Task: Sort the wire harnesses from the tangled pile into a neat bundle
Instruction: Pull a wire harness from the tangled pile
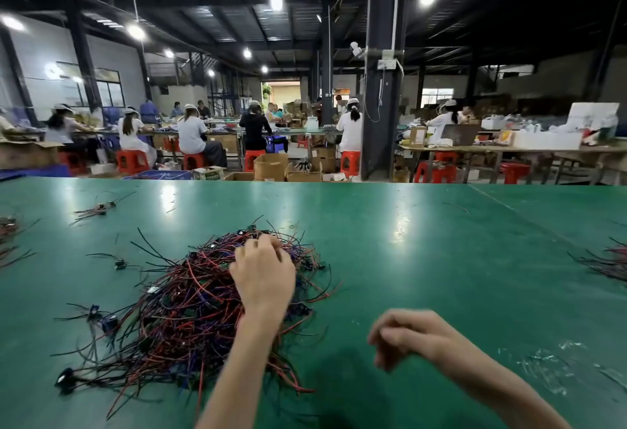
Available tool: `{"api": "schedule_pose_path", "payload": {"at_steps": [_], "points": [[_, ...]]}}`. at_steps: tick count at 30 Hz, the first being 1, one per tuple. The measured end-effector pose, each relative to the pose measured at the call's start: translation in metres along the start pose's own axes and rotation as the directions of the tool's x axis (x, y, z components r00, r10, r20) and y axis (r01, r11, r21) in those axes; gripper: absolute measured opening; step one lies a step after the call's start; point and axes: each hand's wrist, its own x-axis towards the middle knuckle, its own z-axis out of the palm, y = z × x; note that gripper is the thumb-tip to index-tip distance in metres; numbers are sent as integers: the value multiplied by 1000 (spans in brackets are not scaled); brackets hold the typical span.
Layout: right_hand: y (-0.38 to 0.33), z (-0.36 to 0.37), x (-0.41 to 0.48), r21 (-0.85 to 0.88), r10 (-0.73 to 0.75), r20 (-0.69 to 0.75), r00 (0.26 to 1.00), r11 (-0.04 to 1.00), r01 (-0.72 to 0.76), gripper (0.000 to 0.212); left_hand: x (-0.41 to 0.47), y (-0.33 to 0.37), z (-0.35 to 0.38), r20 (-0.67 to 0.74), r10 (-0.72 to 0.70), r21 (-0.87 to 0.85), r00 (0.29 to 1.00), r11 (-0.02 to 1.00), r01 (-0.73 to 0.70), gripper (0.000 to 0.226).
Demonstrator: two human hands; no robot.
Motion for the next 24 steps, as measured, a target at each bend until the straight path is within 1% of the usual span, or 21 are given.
{"api": "schedule_pose_path", "payload": {"at_steps": [1, 2, 3, 5, 7, 8, 9, 11, 13, 15, 16, 18, 20, 22, 24], "points": [[-5, 5, 23, -64, 21, -73, 997, 998, -25, 13, 16, -1, 4, 7, 8, 135, 1000, 991, -9, 25], [-4, 4, 34, -110, 61, -176, 982, 991, -82, 18, 22, -3, 8, 29, -1, 267, 1000, 964, -7, 30], [-1, 1, 47, -151, 87, -230, 969, 981, -124, 24, 31, -10, 17, 68, -2, 378, 998, 926, -24, 33], [12, -6, 67, -216, 124, -333, 935, 955, -203, 30, 42, -20, 28, 141, 15, 508, 990, 857, -85, 30], [26, -14, 77, -234, 127, -397, 909, 944, -234, 32, 45, -28, 36, 147, 64, 559, 987, 818, -137, 19], [31, -16, 81, -212, 131, -422, 897, 948, -238, 32, 47, -26, 33, 150, 68, 550, 986, 823, -140, 14], [34, -17, 84, -184, 125, -453, 883, 956, -230, 32, 53, -27, 33, 121, 86, 538, 989, 831, -138, 11], [43, -19, 87, -100, 138, -504, 853, 971, -216, 32, 62, -23, 27, 63, 105, 472, 992, 873, -122, 8], [49, -18, 84, -35, 136, -533, 835, 982, -183, 32, 68, -14, 17, -15, 151, 386, 988, 913, -134, 5], [54, -19, 78, 2, 119, -554, 824, 990, -142, 31, 75, -1, 3, -141, 240, 282, 960, 940, -194, 3], [56, -19, 74, 18, 112, -565, 817, 992, -124, 30, 78, 7, -5, -193, 292, 236, 937, 940, -245, 9], [59, -19, 69, 60, 109, -603, 791, 994, -91, 29, 81, 29, -19, -253, 408, 134, 877, 913, -386, 21], [60, -21, 65, 115, 120, -618, 777, 991, -62, 27, 77, 53, -28, -251, 520, 19, 817, 846, -533, 25], [59, -21, 61, 158, 132, -594, 793, 986, -46, 23, 61, 71, -25, -183, 635, -49, 750, 756, -652, 21], [56, -20, 58, 228, 137, -549, 824, 974, -10, 20, 35, 75, -7, -58, 716, -123, 696, 687, -717, 17]]}}
